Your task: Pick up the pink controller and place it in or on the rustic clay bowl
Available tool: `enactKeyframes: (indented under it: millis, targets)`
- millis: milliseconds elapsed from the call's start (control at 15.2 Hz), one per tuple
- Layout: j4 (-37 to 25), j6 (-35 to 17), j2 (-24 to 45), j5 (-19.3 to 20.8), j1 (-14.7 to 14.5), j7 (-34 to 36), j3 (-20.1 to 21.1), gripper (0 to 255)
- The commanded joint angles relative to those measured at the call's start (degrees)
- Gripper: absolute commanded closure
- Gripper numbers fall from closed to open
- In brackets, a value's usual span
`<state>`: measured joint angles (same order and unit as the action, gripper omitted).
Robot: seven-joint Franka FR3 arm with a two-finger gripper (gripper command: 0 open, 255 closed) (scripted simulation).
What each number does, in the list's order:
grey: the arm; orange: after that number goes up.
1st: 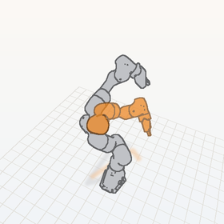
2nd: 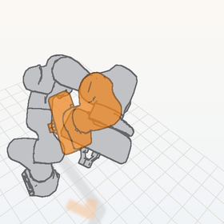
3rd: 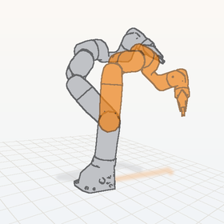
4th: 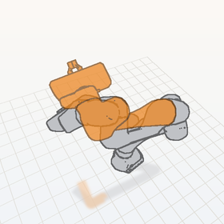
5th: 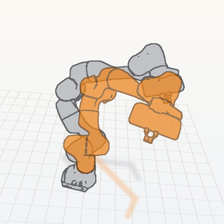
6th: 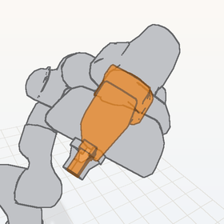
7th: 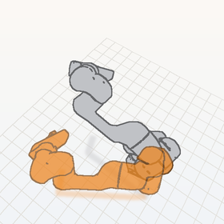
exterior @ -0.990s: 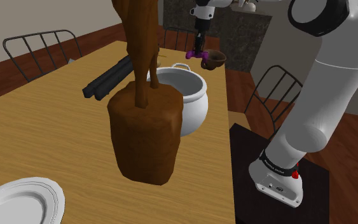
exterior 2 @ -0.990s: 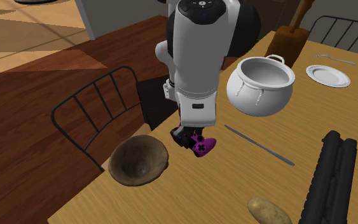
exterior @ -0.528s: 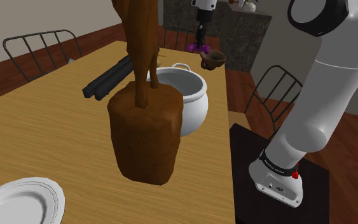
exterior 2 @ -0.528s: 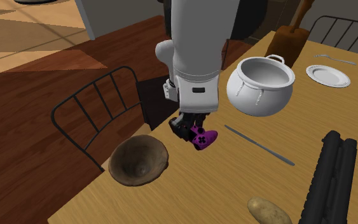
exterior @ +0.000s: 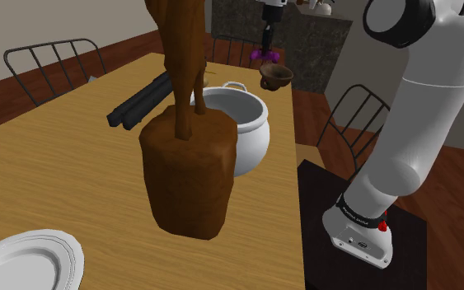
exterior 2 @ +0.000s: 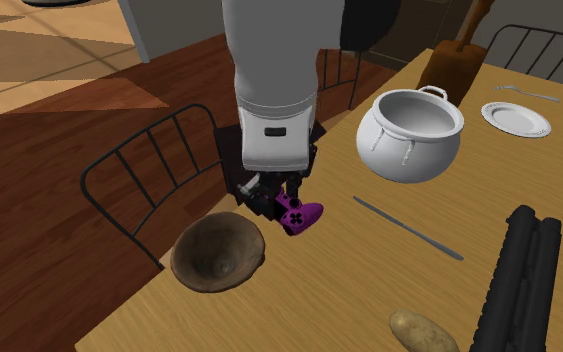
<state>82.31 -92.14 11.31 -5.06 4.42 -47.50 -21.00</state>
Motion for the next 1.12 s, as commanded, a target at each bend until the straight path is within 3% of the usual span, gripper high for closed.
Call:
enactKeyframes:
  millis: [0,528,1056]
  targets:
    - [-2.22,0.97,1.47,-0.68,1.82,-2.69,-0.96,255]
    - [-16.29,6.12,11.55,-5.23,11.58,-13.47,-3.99,255]
    - [-6.96,-1.20,9.48,-4.39,10.15,-13.53,-3.90,255]
